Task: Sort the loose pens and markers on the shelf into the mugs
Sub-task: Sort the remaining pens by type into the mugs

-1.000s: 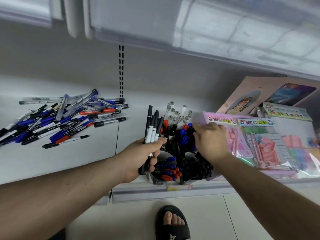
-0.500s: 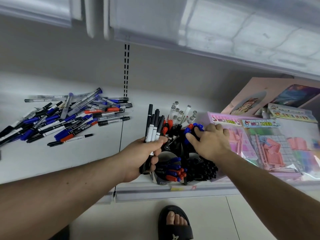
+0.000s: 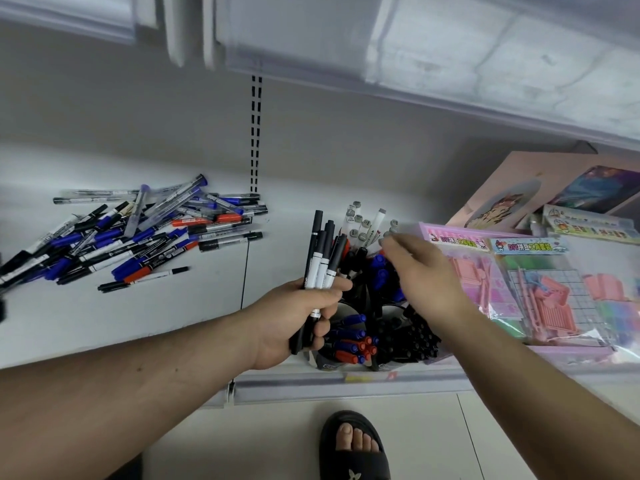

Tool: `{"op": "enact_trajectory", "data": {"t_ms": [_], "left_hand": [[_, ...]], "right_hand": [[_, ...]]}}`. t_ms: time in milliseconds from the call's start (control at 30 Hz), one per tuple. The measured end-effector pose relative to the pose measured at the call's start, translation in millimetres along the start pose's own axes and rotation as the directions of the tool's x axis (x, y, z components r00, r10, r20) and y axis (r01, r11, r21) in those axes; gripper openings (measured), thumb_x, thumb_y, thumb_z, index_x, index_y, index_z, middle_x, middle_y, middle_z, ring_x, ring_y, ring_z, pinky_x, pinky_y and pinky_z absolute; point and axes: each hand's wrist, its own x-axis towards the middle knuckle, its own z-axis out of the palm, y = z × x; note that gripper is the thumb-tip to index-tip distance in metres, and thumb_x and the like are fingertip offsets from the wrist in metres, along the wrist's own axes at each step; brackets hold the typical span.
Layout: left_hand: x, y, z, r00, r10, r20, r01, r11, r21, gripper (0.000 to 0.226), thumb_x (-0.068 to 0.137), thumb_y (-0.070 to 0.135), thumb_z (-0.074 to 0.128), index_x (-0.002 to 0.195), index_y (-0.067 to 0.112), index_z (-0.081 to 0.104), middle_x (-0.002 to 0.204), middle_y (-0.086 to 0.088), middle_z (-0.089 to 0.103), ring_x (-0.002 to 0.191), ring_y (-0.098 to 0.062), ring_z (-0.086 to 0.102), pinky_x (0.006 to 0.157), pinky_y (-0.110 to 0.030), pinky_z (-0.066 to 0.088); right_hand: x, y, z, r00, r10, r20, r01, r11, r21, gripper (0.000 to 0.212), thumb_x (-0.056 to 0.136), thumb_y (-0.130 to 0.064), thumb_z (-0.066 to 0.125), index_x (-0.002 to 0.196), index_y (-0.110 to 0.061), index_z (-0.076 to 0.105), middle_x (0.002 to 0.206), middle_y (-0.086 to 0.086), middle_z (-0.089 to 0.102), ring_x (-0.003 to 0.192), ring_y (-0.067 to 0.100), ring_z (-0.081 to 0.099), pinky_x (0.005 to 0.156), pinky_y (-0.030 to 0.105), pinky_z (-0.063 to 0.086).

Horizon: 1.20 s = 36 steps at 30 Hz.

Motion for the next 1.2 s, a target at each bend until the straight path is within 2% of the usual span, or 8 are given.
{"op": "enact_trajectory", "data": {"t_ms": [33,100,267,400,500,867,1000,1200], "left_hand": [[-0.3,0.3,1.4,1.0,-0.003,0.019,0.003,1.0,0.005,0.022,0.099,0.014,0.052,0.115,0.019,0.067,0.065,0.002,0.047,0.052,-0.012,0.042,0.053,-0.027,0.037],[-1.9,0.7,4.7,0.998,-0.009,0.061,0.008,1.0,0.015,0.023,0.099,0.014,0.052,0.116,0.018,0.066,0.065,0.002,0.047,0.052,-0.012,0.043,0.053,-0.027,0.037],[-5.9,1.1,6.5,0.986,-0.05,0.158,0.04,0.997,0.066,0.025,0.099,0.016,0.053,0.121,0.017,0.065,0.07,-0.001,0.052,0.054,-0.013,0.047,0.057,-0.029,0.041],[-11.3,2.7,5.3,0.979,-0.076,0.189,0.063,0.995,0.072,0.027,0.099,0.017,0.051,0.124,0.015,0.062,0.074,-0.001,0.06,0.056,-0.013,0.052,0.056,-0.028,0.044],[-14.7,4.4,1.1,0.981,-0.091,0.173,0.087,0.996,0.027,0.026,0.098,0.018,0.051,0.121,0.015,0.063,0.084,-0.002,0.071,0.062,-0.014,0.061,0.056,-0.027,0.052],[-13.3,4.8,-10.5,0.988,-0.076,0.133,0.066,0.995,0.078,0.026,0.099,0.012,0.049,0.118,0.017,0.065,0.1,-0.007,0.075,0.065,-0.016,0.067,0.048,-0.021,0.046],[-8.5,3.9,-16.0,0.997,-0.071,0.002,0.071,0.997,0.01,0.021,0.1,0.011,0.05,0.113,0.015,0.066,0.093,-0.006,0.075,0.06,-0.016,0.065,0.047,-0.023,0.048],[-0.8,-0.1,-9.0,0.991,-0.045,-0.124,0.059,0.992,0.115,0.015,0.099,0.026,0.055,0.097,0.012,0.058,0.053,0.005,0.043,0.042,-0.008,0.034,0.039,-0.02,0.029]], "right_hand": [[-4.6,-11.4,1.5,0.998,0.028,0.063,-0.044,0.962,0.269,0.036,0.098,-0.044,0.051,0.129,-0.026,0.06,0.109,-0.01,0.066,0.084,0.009,0.063,0.077,0.028,0.046],[-10.9,-21.6,6.5,0.989,0.0,0.145,-0.069,0.879,0.472,0.029,0.096,-0.036,0.058,0.123,-0.023,0.061,0.099,-0.003,0.069,0.059,0.013,0.058,0.058,0.025,0.044],[-10.9,-29.2,16.1,0.981,-0.099,0.168,0.002,0.867,0.498,0.033,0.089,-0.029,0.069,0.121,-0.025,0.062,0.084,0.003,0.065,0.045,0.0,0.053,0.045,0.012,0.04],[-10.8,-32.7,22.5,0.975,-0.122,0.186,0.013,0.865,0.501,0.015,0.087,-0.012,0.072,0.097,-0.024,0.069,0.092,0.011,0.073,0.069,0.014,0.07,0.06,0.026,0.055],[-8.3,-29.7,16.0,0.988,-0.081,0.133,-0.001,0.852,0.524,0.005,0.086,-0.007,0.071,0.089,-0.01,0.068,0.073,0.011,0.069,0.049,0.015,0.057,0.048,0.023,0.048],[-13.3,-12.5,-9.8,0.977,-0.106,0.184,0.022,0.912,0.409,0.012,0.095,-0.004,0.06,0.098,-0.013,0.067,0.073,0.012,0.068,0.053,0.021,0.058,0.048,0.027,0.048],[-17.1,1.6,-44.2,0.997,-0.055,-0.049,0.07,0.91,0.41,0.013,0.096,0.0,0.055,0.091,-0.007,0.065,0.065,0.009,0.067,0.051,0.019,0.058,0.049,0.027,0.05],[-18.5,28.3,-80.1,0.953,-0.165,-0.254,0.185,0.981,0.059,0.015,0.096,-0.004,0.056,0.091,-0.017,0.062,0.062,-0.008,0.068,0.05,0.007,0.062,0.057,0.022,0.054]]}}
